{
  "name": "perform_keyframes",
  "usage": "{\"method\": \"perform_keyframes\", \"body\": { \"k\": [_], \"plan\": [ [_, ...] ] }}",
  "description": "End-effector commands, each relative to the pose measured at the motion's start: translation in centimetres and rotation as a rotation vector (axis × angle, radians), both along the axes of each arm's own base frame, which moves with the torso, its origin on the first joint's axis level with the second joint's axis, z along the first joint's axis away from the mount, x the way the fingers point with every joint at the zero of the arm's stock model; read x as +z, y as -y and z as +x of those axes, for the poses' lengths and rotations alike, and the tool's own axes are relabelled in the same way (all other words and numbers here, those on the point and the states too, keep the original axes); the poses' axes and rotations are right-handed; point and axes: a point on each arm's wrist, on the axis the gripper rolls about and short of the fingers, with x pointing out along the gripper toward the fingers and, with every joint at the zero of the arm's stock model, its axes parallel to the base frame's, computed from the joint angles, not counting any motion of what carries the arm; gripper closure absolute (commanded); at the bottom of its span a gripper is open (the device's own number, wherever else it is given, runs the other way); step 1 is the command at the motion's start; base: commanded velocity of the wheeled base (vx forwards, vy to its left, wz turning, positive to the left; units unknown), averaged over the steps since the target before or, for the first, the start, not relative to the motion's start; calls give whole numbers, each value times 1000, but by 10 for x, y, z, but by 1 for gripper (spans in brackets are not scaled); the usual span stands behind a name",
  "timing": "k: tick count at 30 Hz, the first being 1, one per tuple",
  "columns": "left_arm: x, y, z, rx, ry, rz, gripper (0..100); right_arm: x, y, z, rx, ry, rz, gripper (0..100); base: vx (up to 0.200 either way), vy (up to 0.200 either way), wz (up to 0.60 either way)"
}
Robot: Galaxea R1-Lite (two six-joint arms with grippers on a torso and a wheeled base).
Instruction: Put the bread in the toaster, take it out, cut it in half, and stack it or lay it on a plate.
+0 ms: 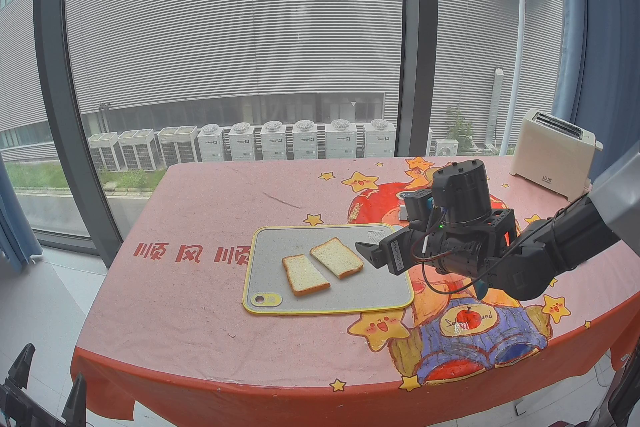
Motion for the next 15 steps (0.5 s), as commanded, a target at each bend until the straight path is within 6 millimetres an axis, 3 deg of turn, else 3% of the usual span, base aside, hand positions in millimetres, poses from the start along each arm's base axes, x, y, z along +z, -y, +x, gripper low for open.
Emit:
{"method": "perform_keyframes", "body": {
  "k": [1,15],
  "plan": [
    [-5,0,1,-1,-11,0,0,-9,-5,7,-1,-19,-13,0,0,0,0],
    [-5,0,1,-1,-11,0,0,-31,-17,27,-2,-42,-31,0,0,0,0]
  ]
}}
